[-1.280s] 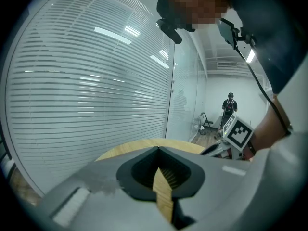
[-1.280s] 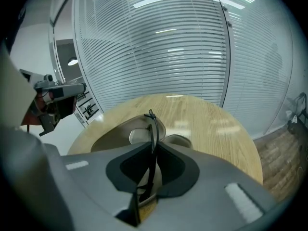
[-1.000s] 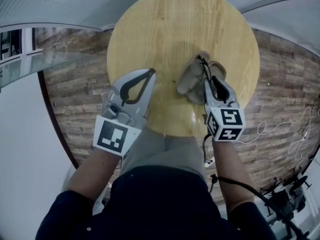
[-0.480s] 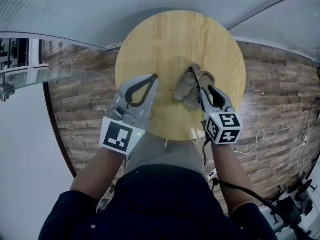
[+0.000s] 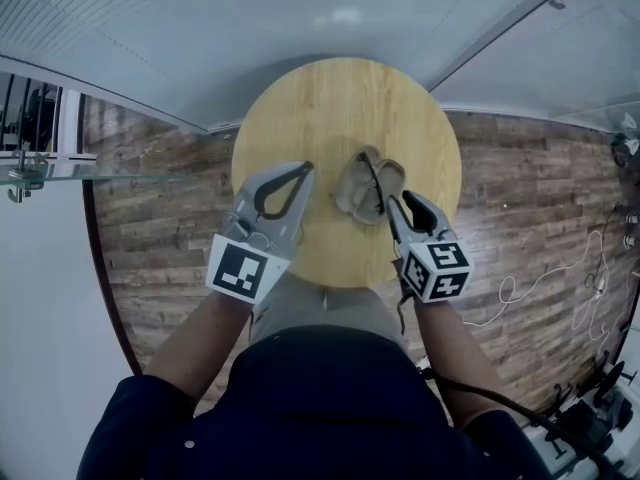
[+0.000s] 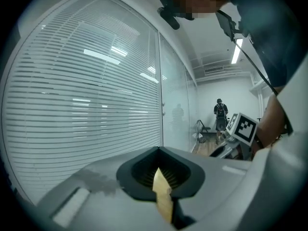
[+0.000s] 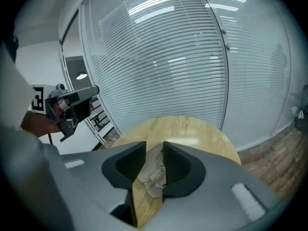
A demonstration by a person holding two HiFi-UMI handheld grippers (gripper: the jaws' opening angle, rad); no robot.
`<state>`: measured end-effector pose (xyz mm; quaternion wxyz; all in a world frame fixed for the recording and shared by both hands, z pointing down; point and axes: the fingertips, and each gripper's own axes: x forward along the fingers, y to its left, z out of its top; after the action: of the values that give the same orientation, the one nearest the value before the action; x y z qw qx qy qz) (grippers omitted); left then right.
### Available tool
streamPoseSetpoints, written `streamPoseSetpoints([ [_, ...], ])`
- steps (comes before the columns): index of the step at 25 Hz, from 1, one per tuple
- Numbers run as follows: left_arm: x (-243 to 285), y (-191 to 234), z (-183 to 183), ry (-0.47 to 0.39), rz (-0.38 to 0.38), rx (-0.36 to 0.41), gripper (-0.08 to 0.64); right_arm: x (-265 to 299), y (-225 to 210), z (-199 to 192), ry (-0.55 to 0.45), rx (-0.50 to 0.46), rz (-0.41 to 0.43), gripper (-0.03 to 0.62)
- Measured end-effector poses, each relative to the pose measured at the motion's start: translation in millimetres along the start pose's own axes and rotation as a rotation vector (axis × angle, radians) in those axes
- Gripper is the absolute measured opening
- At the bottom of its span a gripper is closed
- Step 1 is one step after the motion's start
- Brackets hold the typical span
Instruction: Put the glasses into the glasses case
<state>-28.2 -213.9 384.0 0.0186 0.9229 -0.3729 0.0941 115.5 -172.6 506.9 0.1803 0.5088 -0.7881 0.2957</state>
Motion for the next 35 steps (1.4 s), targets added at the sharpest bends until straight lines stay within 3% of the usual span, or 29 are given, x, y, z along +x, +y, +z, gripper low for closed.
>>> streamPoseSetpoints([
  [14,-33,-37,74,-0.100,-0.032,0.053,0.000,-82,20,50,-0.186,-0.060,0.035,0.120],
  [18,-42,-53,87,-0.118,-0.062,0.052,0.000,-107,29,68,-0.287,-0.084,0.086,0.120],
  [22,-47,-68,94,-0.128,-0.084,0.036,0.000,-136,26,88,-0.385,-0.121,0.079,0.118],
  [25,-47,-71,101,-0.134,-0.091,0.065,0.000,-153,24,99,-0.447,-0.142,0.075,0.117],
  [35,-61,-60,129,-0.164,-0.045,0.089,0.000,-190,33,121,-0.574,-0.182,0.099,0.110],
])
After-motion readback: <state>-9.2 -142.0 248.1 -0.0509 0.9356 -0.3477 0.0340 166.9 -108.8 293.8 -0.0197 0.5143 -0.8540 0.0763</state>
